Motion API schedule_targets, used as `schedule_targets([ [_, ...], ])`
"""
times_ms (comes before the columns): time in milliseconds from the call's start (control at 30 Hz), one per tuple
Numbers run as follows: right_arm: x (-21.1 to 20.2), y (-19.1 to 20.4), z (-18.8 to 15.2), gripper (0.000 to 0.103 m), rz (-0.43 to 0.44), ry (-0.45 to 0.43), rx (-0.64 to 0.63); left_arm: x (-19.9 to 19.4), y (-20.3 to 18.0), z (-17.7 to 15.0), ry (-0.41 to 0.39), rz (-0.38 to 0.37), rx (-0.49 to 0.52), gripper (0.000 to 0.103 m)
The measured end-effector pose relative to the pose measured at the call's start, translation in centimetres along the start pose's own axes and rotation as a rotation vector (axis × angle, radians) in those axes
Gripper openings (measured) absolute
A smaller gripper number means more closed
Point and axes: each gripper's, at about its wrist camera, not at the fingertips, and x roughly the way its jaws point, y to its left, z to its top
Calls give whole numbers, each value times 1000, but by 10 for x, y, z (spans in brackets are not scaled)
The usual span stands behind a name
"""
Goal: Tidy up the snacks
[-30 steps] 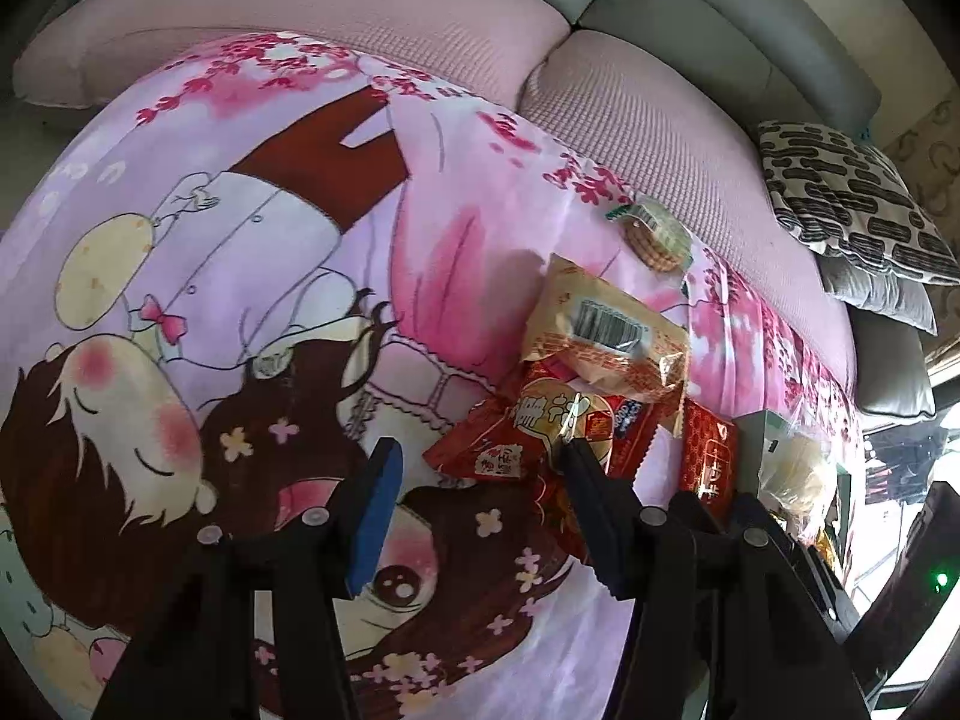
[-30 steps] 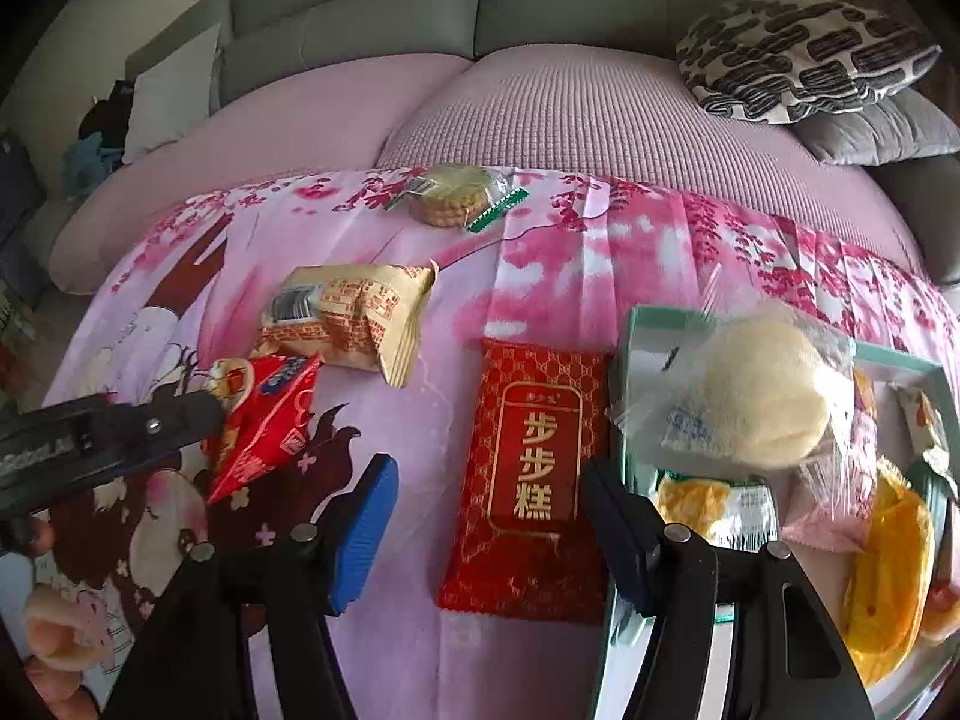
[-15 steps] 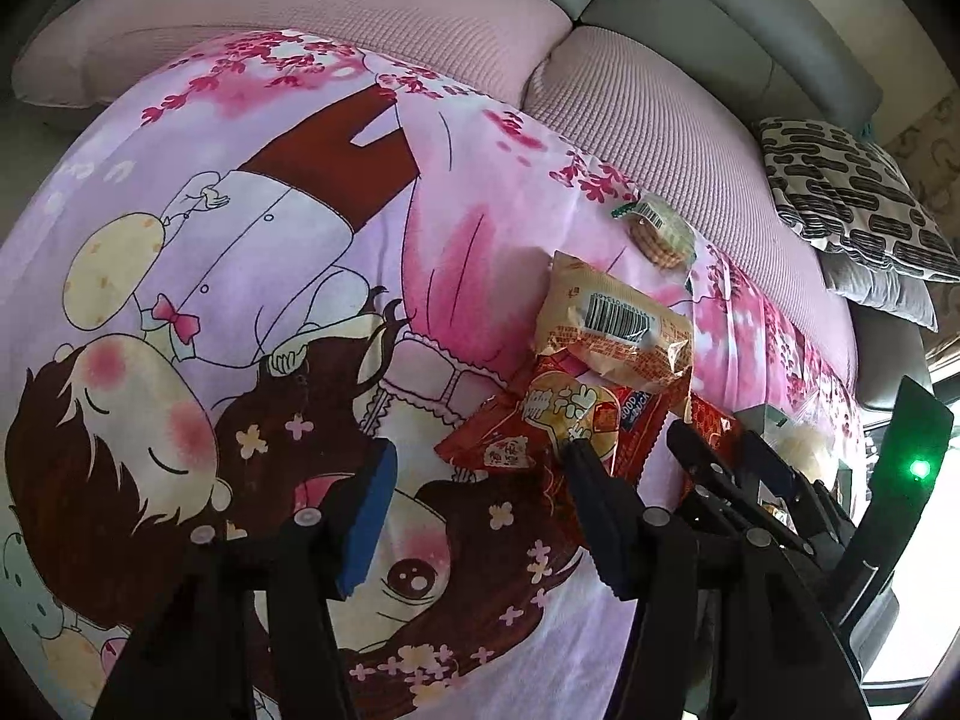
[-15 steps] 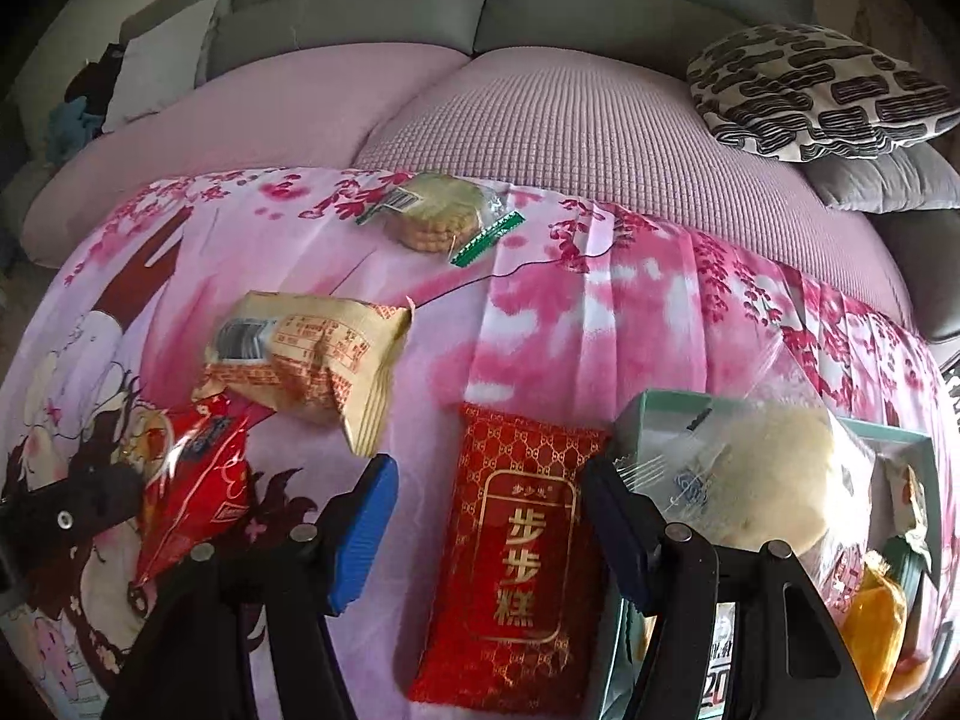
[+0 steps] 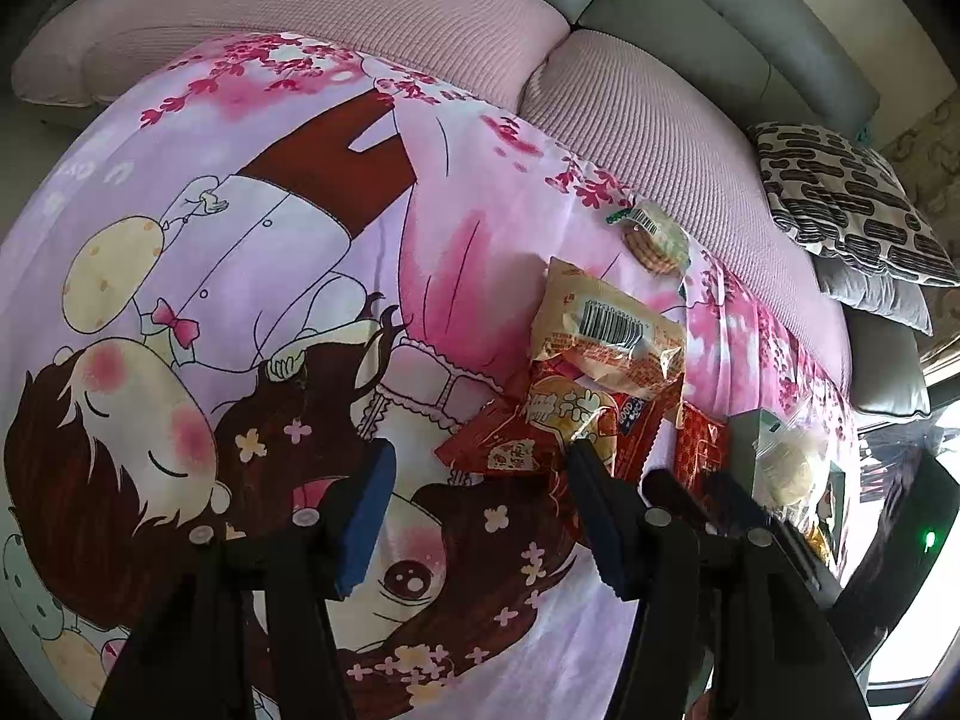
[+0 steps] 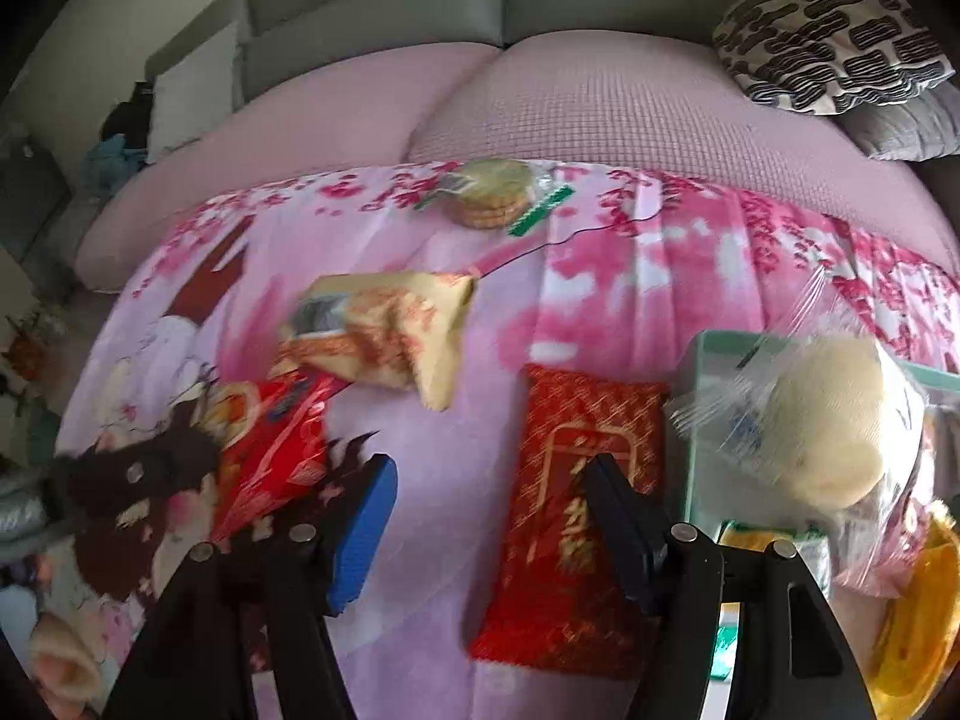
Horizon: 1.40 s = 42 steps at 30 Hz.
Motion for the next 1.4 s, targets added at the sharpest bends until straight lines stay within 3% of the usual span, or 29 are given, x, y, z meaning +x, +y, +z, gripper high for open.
schedule_targets([
  [67,-5,-2,-7,68,-61,-1,11,0,0,0,1,-1,2,60],
  [567,-11,-7,-18,66,-159,4,16,-2,-6,-1,-8,-31,25,61],
  [667,-8,-7,-16,66,-165,4,25,-2,-8,-1,-10,-50,27,73],
  [867,3,-9,-5,68,-193,5,42,3,-16,-1,-9,-67,50,74],
  [1167,6,-7,-6,69,-62,9,65,14,-20,0,-16,-47,67,74],
  [1400,8,-3,-7,67,-110,4,68,28,-23,0,0,-34,85,70],
])
